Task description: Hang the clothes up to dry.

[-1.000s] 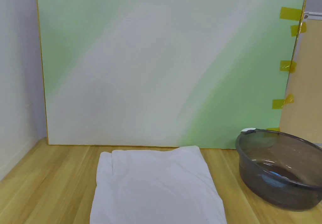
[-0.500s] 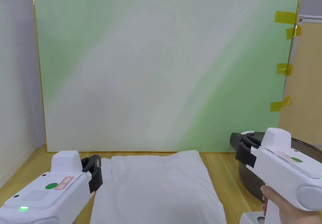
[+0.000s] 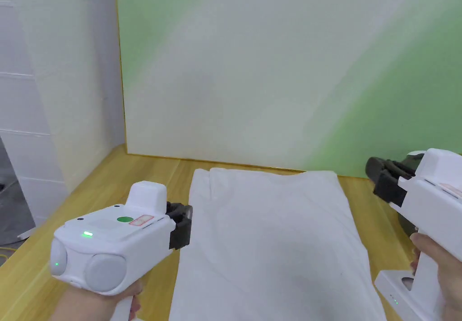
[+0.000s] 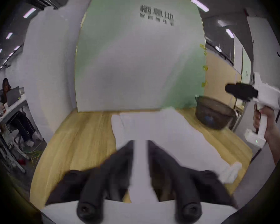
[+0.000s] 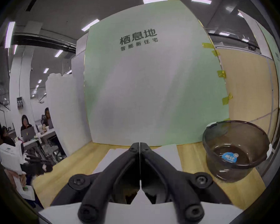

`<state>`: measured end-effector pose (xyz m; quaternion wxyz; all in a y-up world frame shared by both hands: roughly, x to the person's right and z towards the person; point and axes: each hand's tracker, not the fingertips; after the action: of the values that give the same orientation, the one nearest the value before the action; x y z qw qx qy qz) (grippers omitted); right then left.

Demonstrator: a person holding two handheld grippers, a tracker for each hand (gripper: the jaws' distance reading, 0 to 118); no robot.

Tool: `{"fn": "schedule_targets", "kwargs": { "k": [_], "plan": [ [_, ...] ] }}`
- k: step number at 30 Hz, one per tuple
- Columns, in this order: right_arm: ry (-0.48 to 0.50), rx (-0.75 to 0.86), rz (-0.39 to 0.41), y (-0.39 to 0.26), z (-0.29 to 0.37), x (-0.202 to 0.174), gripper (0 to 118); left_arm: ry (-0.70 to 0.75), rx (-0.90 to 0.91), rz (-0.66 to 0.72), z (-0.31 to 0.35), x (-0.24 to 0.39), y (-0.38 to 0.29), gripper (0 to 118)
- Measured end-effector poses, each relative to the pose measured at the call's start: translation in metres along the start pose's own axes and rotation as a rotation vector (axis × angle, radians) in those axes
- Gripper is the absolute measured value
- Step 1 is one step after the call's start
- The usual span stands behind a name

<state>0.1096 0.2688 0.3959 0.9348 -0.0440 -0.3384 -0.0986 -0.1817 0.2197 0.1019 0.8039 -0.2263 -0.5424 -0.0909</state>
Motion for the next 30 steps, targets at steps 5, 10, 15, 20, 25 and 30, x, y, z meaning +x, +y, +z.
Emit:
{"fn": "schedule_targets", "kwargs": {
  "k": [5,10,15,20,25,30],
  "plan": [
    [0.033,-0.05,0.037,-0.018,-0.012,-0.011,0,-0.016,-0.259,-0.099,0.012,0.0,-0.047,109],
    [0.069,-0.097,0.03,-0.034,-0.024,-0.025,0,0.004,-0.452,-0.26,0.015,0.011,-0.104,111],
    [0.102,-0.128,0.038,-0.043,-0.032,-0.041,0,-0.033,-0.485,-0.21,0.005,0.02,-0.13,106],
    [0.122,-0.151,0.077,-0.049,-0.039,-0.045,0,-0.048,-0.48,-0.189,-0.01,0.022,-0.13,63],
    [0.121,-0.168,0.102,-0.048,-0.048,-0.042,0,-0.087,-0.484,-0.175,-0.011,0.019,-0.13,40],
    [0.147,-0.215,0.128,-0.042,-0.079,-0.047,0,-0.133,-0.496,-0.101,-0.015,0.011,-0.124,4]
  ]
}}
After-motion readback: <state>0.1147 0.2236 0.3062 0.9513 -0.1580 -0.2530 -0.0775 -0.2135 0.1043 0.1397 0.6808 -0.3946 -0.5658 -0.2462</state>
